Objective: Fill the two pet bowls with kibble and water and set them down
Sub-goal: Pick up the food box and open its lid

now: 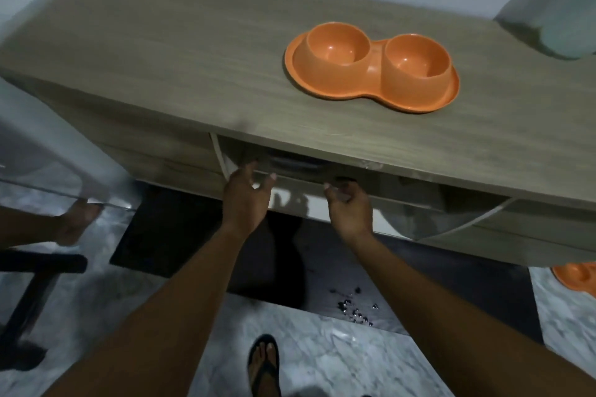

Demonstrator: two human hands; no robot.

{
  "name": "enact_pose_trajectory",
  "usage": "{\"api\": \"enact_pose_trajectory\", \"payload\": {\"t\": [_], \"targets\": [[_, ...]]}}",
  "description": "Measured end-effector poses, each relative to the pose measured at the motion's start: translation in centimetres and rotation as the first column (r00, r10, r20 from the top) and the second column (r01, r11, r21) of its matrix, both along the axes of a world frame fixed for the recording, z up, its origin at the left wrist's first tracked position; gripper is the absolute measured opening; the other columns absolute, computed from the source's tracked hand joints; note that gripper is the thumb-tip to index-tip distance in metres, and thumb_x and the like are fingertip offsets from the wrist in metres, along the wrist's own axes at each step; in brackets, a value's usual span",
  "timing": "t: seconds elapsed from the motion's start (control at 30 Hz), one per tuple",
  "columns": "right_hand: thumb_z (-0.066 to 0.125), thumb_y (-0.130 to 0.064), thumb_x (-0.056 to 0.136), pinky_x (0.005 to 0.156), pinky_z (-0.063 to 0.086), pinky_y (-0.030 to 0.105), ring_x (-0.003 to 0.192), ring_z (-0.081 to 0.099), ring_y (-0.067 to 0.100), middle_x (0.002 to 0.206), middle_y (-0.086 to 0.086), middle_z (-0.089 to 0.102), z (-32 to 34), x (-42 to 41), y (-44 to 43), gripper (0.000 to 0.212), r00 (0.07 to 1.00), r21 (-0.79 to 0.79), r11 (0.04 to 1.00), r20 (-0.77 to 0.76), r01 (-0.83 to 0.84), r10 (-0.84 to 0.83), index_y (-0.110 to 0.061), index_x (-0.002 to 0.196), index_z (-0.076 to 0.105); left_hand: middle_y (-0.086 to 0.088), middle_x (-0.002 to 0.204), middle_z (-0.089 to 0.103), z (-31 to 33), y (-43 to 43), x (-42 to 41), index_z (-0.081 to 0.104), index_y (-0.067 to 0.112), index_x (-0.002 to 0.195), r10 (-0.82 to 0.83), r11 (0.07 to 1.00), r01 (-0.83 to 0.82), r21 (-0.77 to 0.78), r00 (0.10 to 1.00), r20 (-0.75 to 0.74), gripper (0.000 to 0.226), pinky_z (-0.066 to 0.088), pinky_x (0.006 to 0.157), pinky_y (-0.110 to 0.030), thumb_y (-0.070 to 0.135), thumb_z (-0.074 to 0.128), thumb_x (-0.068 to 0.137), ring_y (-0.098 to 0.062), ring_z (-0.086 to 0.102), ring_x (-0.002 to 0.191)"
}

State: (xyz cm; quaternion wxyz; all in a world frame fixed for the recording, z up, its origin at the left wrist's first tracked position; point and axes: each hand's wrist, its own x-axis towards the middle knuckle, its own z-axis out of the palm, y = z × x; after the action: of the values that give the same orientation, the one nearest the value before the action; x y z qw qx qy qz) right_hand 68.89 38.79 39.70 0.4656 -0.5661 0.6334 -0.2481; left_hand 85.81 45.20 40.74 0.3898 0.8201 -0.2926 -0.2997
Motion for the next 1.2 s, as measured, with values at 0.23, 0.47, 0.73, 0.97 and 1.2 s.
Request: {"api": "enact_pose_trajectory", "payload": {"t": [0.23,0.47,0.73,0.97,1.2], "targets": [[0.056,-0.012,0.102,0.085,0.034,0.019,0.104,0.056,0.019,0.108,0.003,0.062,-4.0,3.4,-4.6,0.014,0.974,0.011,0.989,0.173,0.144,-0.144,-0.015,0.111,0.065,-0.034,0.115,0.065,-3.8,-5.2,1.9,0.062,-0.015,0.112,0.1,0.994,-0.104,-0.019,0.987,-0.126,0.033,0.043,0.08,-0.043,0.012,0.06,0.095,-0.042,0.062,0.109],[0.046,-0.01,0.105,0.073,0.037,0.014,0.087,0.053,0.019,0.09,0.0,0.058,-6.0,4.7,-5.5,0.023,0.989,0.035,0.994,0.1,0.102,-0.105,-0.016,0.088,0.061,-0.029,0.114,0.066,-4.4,-6.4,1.6,0.06,-0.017,0.116,0.133,0.985,-0.156,-0.075,0.959,-0.249,0.028,0.039,0.063,-0.03,-0.001,0.053,0.095,-0.03,0.061,0.106],[0.061,-0.025,0.1,0.084,0.044,0.025,0.087,0.058,0.016,0.09,0.005,0.063,-3.6,2.9,-0.9,0.015,0.924,0.175,0.963,0.29,0.203,-0.247,-0.013,0.094,0.067,-0.004,0.115,0.07,-4.0,-1.1,0.7,0.064,0.008,0.12,-0.076,0.983,0.025,-0.184,0.958,-0.275,0.026,0.048,0.095,-0.026,0.023,0.057,0.098,-0.013,0.064,0.107],[0.062,-0.023,0.099,0.088,0.048,0.026,0.085,0.062,0.01,0.097,0.003,0.072,4.7,-2.3,6.9,0.02,0.925,0.153,0.974,0.317,0.17,-0.211,-0.008,0.1,0.075,0.008,0.088,0.073,4.6,6.3,-4.0,0.073,0.023,0.105,0.01,0.988,-0.025,-0.154,0.995,-0.097,0.025,0.047,0.078,-0.023,0.036,0.059,0.088,-0.002,0.063,0.084],[0.069,-0.013,0.082,0.073,0.054,0.036,0.068,0.065,0.02,0.072,-0.001,0.073,17.8,-7.4,9.3,0.013,0.894,0.162,0.977,0.406,0.136,-0.192,-0.021,0.081,0.08,0.002,0.073,0.072,16.2,8.6,-6.5,0.073,0.023,0.071,0.21,0.957,-0.265,-0.122,0.916,-0.341,0.045,0.059,0.084,-0.049,0.063,0.08,0.052,-0.02,0.069,0.076]]}}
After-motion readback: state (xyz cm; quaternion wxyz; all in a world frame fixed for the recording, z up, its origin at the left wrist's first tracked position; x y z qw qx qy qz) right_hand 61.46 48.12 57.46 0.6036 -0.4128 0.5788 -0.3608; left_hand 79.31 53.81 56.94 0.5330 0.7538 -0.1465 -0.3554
